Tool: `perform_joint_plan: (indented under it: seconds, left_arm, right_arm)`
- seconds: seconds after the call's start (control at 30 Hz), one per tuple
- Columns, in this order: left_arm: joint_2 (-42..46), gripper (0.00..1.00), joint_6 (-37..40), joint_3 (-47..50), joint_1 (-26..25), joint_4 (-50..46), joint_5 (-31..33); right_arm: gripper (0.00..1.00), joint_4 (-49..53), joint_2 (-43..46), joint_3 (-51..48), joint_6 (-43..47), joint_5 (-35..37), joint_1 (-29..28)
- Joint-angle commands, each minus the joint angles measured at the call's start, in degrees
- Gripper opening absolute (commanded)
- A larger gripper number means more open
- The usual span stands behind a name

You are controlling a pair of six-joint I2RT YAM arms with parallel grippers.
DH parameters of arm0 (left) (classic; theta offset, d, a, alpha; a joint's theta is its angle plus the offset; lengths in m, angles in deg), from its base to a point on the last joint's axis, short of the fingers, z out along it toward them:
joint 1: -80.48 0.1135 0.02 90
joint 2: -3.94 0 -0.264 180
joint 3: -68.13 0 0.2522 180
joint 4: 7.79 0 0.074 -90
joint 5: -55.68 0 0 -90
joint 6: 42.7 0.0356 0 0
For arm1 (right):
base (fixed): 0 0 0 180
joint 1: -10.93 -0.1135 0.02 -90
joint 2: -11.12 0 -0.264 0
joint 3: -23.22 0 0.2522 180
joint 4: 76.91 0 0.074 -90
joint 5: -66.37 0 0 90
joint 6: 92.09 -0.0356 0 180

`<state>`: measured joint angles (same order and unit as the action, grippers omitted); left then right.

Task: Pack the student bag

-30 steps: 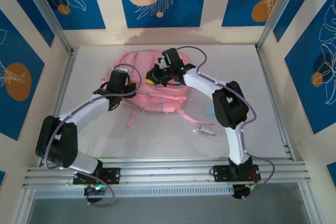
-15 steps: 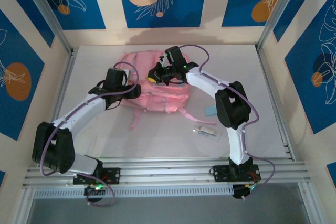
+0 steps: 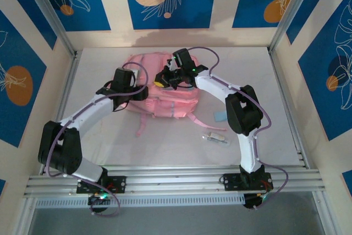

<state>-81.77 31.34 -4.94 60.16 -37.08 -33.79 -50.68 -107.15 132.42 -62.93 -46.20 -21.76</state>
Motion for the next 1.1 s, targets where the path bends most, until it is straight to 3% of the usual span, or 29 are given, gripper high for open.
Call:
perform_joint_plan:
  seconds: [0.0,0.07,0.2,0.33,0.43,0.63,0.83,1.07]
  left_arm:
    - [-2.54,0.46,1.03,-1.51,0.72,2.69,2.95]
    - [-3.56,0.37,1.24,-1.56,1.04,3.64,2.82]
    - [-5.94,0.28,0.42,-2.54,2.12,1.75,0.78]
    - [-5.71,0.06,0.55,-1.31,2.11,-0.05,-0.17]
    - [-4.64,0.00,1.66,-0.53,2.25,-1.57,1.24]
    - [-2.01,0.00,3.82,-3.01,3.09,-10.01,0.49]
    - [1.05,0.00,6.33,-4.59,2.48,-20.15,-11.95]
    - [1.29,0.00,5.46,-4.51,-1.36,-24.82,-18.35]
  right_arm:
    - [0.00,-3.95,4.05,1.83,2.33,-4.63,-0.79]
    - [0.00,-3.99,4.33,1.54,2.70,-4.85,-0.89]
    - [0.00,-4.63,4.96,0.36,3.00,-4.16,-0.63]
    - [0.00,-4.74,4.85,-0.12,3.78,-3.71,-0.14]
    - [0.00,-5.03,4.47,-0.67,4.09,-3.79,0.31]
    - [0.00,-2.89,3.81,-1.42,8.01,-1.96,1.59]
    - [0.00,-0.09,3.23,-1.58,14.85,1.79,5.26]
    - [0.00,4.98,-1.64,7.20,20.63,4.86,7.35]
